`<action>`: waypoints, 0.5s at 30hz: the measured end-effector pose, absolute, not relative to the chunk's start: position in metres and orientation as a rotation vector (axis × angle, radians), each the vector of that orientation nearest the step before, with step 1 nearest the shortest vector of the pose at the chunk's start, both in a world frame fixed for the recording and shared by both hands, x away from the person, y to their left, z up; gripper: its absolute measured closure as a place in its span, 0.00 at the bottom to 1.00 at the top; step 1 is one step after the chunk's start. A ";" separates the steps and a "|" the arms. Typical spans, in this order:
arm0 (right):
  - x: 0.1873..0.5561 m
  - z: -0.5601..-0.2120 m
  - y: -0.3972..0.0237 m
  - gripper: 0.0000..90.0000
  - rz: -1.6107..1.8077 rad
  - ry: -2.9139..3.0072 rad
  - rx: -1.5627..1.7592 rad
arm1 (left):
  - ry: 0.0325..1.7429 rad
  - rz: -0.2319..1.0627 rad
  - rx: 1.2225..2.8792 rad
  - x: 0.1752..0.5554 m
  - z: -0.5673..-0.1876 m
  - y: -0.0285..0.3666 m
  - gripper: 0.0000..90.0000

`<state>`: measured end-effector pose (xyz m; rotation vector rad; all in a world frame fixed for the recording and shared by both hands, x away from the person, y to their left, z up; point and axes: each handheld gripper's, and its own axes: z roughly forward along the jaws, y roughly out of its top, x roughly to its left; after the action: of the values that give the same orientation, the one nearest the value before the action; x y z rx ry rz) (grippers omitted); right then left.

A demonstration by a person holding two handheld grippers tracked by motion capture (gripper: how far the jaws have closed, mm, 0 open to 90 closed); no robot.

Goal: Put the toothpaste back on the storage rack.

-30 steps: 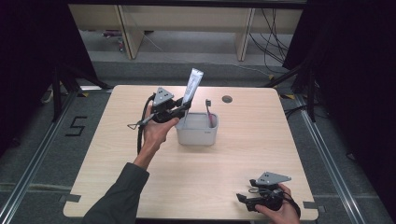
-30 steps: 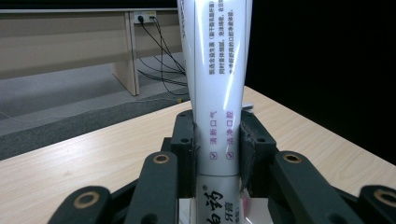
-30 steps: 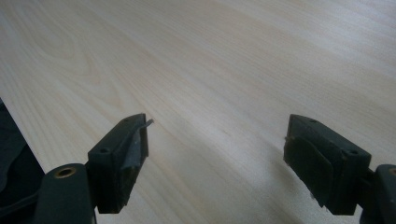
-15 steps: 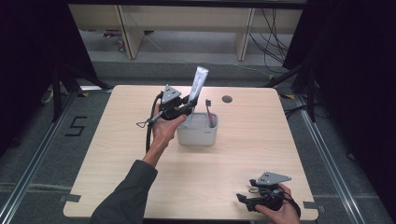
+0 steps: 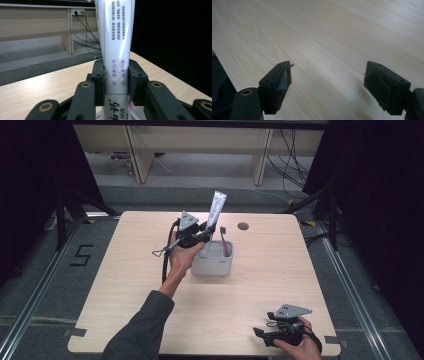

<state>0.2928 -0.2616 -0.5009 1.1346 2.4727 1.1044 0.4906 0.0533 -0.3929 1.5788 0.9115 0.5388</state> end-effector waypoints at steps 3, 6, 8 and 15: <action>0.292 -0.501 -0.261 0.25 1.101 2.473 1.142 | 0.919 0.537 1.581 0.492 -0.395 0.052 0.78; 0.292 -0.500 -0.261 0.25 1.102 2.475 1.142 | 0.927 0.535 1.581 0.494 -0.398 0.051 0.78; 0.293 -0.501 -0.261 0.25 1.106 2.479 1.132 | 0.930 0.533 1.582 0.496 -0.401 0.051 0.78; 0.292 -0.500 -0.261 0.25 1.107 2.475 1.130 | 0.941 0.533 1.585 0.497 -0.407 0.049 0.78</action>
<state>0.2923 -0.2615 -0.5004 1.1298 2.4745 1.1067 0.4967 0.0486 -0.4069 1.5849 0.9414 0.5326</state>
